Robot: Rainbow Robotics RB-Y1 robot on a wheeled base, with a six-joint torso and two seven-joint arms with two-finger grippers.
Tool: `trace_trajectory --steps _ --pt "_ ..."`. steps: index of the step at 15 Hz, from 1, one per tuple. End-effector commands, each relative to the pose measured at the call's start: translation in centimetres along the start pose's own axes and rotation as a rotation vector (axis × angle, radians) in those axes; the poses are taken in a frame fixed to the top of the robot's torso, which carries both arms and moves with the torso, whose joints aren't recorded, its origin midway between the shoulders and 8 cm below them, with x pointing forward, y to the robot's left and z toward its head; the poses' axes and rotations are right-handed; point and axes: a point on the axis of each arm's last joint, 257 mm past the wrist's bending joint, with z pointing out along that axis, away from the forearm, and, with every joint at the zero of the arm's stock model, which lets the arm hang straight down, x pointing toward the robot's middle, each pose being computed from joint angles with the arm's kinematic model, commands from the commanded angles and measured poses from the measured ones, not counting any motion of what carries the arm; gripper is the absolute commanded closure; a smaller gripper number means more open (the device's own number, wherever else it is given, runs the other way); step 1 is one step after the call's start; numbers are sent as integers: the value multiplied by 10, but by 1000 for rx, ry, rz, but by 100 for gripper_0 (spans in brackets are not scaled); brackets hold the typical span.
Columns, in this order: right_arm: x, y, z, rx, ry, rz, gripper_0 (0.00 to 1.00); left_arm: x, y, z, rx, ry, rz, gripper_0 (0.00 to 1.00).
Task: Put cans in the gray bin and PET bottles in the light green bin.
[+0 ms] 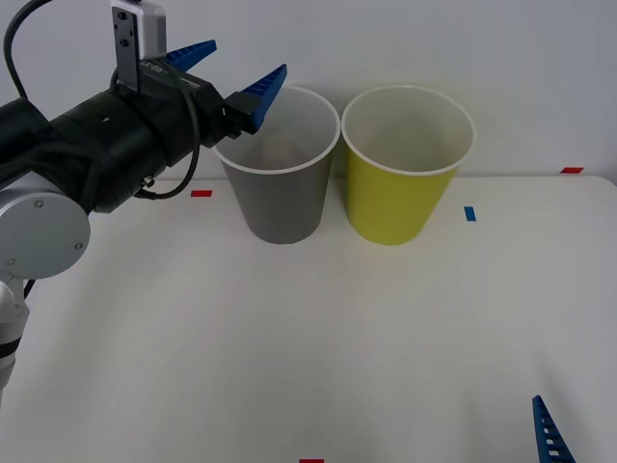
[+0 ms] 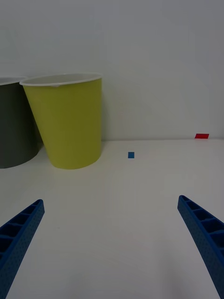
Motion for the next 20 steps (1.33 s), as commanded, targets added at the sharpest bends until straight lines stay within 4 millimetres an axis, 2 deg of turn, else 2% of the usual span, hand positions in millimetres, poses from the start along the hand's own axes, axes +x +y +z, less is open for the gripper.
trace_trajectory --steps 1,5,9,12,14,17,20 --pt "0 0 0 0 0 0 0 6 10 -38 -45 14 35 0" --pt "0 0 0 0 0 0 0 30 16 -94 -120 57 17 0" --pt "0 0 0 0 0 0 0 49 33 -142 -223 68 -38 0" --pt "0 0 0 0 0 0 0 68 51 -166 -304 69 14 0" --pt "0 0 0 0 0 0 0 92 56 -181 -345 92 -21 0" --pt "0 0 0 0 0 0 0 124 50 -197 -384 91 -1 0" --pt "0 0 0 0 0 0 0 136 48 -210 -423 108 -7 0"
